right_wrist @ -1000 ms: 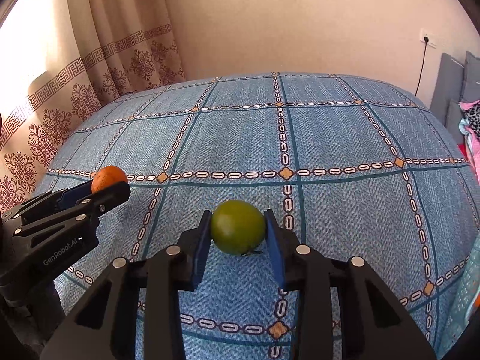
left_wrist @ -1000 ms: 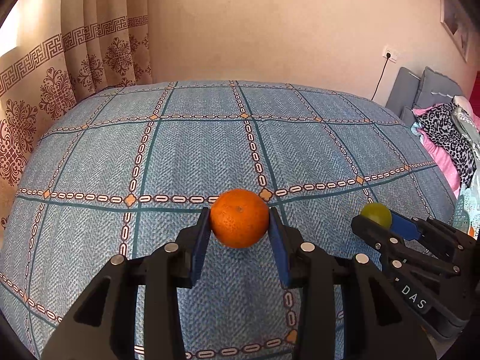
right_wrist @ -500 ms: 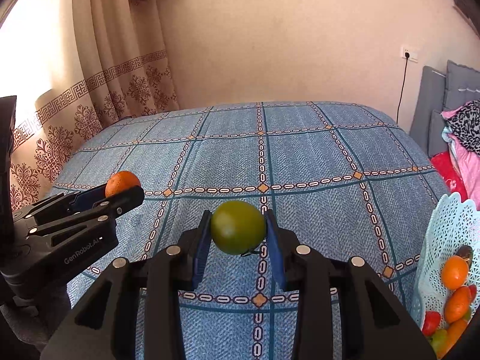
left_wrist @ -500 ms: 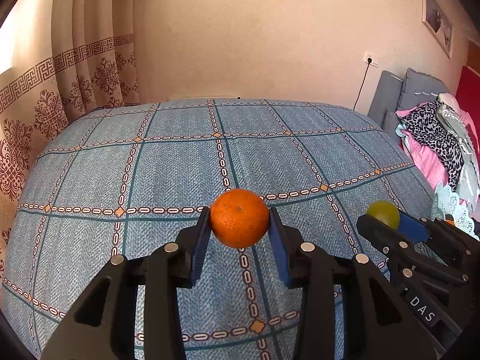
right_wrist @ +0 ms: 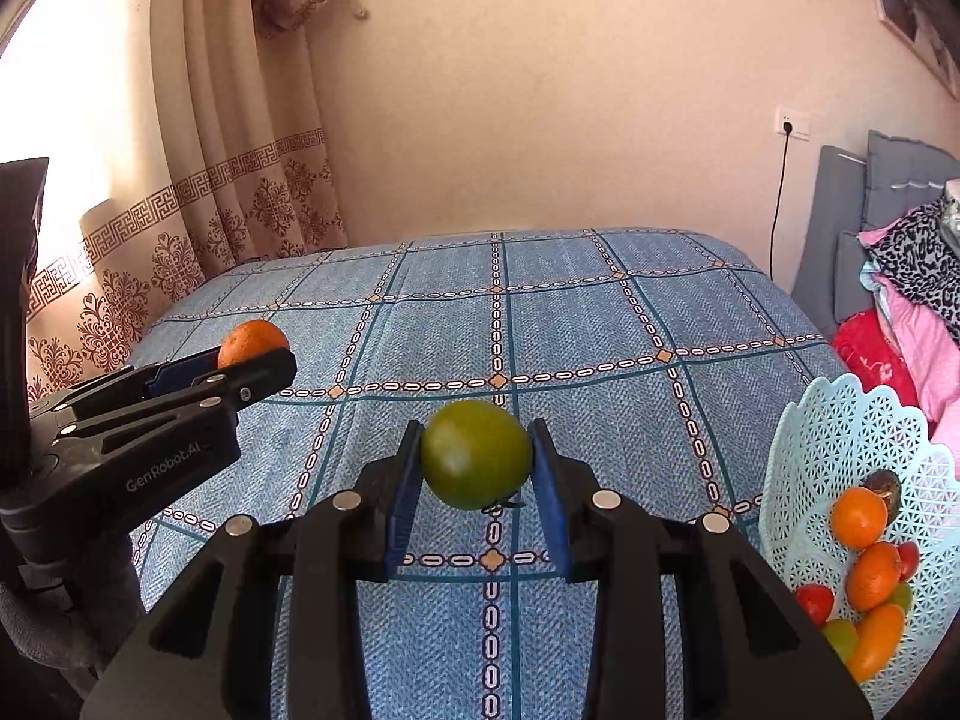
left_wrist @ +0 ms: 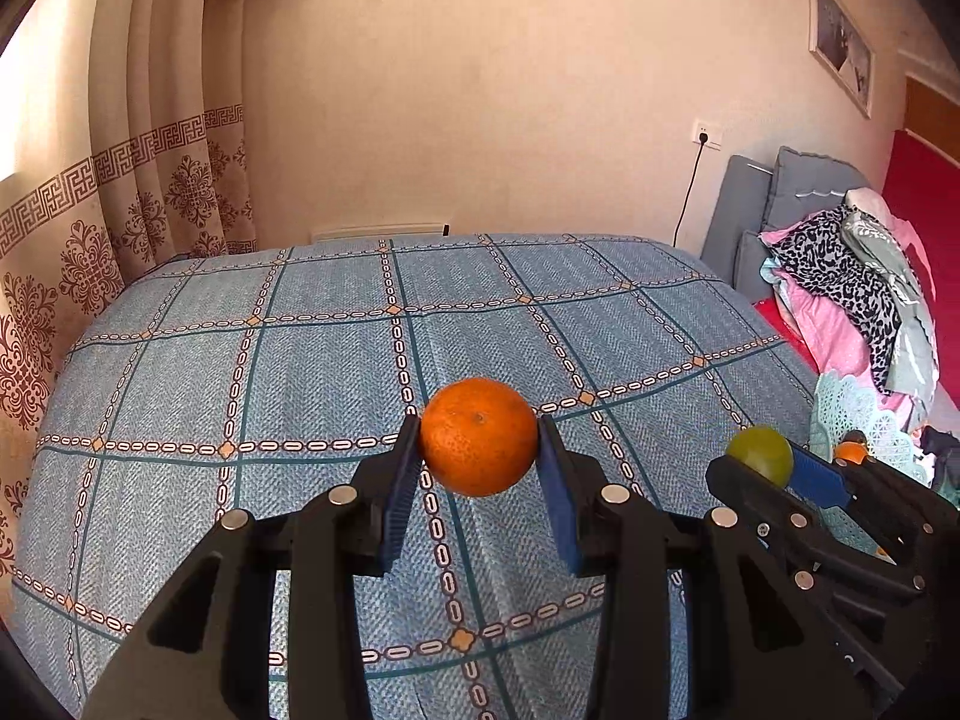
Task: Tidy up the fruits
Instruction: 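Carry the green tomato with the right gripper while the left carries the orange to the basket, then open the right gripper over the basket while the left gripper releases the orange inside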
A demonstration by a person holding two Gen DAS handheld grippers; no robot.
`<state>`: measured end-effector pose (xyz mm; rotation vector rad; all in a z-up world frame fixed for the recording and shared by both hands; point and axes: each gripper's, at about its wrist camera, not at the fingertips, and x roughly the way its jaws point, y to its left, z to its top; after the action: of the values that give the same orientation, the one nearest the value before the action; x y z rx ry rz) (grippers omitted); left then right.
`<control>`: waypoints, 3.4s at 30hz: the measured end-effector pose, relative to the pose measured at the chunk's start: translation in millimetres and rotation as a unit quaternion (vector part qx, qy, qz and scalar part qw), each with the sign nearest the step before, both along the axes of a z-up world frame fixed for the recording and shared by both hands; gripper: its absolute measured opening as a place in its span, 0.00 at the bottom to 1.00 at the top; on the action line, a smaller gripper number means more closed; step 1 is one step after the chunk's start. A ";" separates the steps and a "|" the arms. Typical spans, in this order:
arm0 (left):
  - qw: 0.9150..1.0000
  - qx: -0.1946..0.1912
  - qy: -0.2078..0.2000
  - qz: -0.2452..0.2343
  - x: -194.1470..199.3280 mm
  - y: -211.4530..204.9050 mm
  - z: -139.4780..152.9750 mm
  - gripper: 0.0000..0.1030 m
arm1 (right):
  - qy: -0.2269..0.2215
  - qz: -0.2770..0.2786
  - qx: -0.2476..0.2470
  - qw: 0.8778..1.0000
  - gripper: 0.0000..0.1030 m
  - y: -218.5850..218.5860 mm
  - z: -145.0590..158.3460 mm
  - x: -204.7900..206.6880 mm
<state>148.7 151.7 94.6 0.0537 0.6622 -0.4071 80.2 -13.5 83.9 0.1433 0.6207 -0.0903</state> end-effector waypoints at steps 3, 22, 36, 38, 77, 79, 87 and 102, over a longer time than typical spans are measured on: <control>1.000 -0.001 -0.004 -0.006 -4.5 -3.0 2.7 0.38 | -0.001 -0.006 -0.002 1.000 0.34 -1.9 -0.1 -6.6; 0.998 0.016 -0.024 -0.054 -34.8 -32.6 7.6 0.38 | -0.020 -0.058 0.005 0.998 0.34 -35.7 7.8 -55.2; 0.995 0.030 -0.042 -0.087 -70.6 -63.0 16.2 0.38 | -0.043 -0.084 0.022 0.995 0.34 -67.5 15.8 -92.9; 0.994 0.031 -0.041 -0.093 -76.3 -67.3 16.4 0.38 | -0.047 -0.089 0.027 0.995 0.34 -73.0 15.6 -97.9; 0.979 0.036 -0.012 -0.199 -129.9 -186.6 -0.9 0.38 | -0.054 -0.209 0.057 0.975 0.34 -198.4 -11.8 -171.7; 0.978 0.038 -0.013 -0.206 -132.0 -192.2 -1.0 0.38 | -0.053 -0.212 0.057 0.974 0.34 -200.5 -13.1 -173.7; 0.973 0.043 -0.014 -0.226 -138.9 -211.2 -1.9 0.38 | -0.050 -0.215 0.056 0.974 0.34 -204.4 -15.2 -174.8; 0.968 0.051 -0.010 -0.245 -145.5 -224.5 -11.6 0.38 | -0.046 -0.220 0.057 0.973 0.34 -206.4 -16.9 -176.3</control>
<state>3.2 -72.8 82.9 0.3233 0.6471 -0.8465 -96.1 -219.9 67.0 0.3943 0.4937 -0.4755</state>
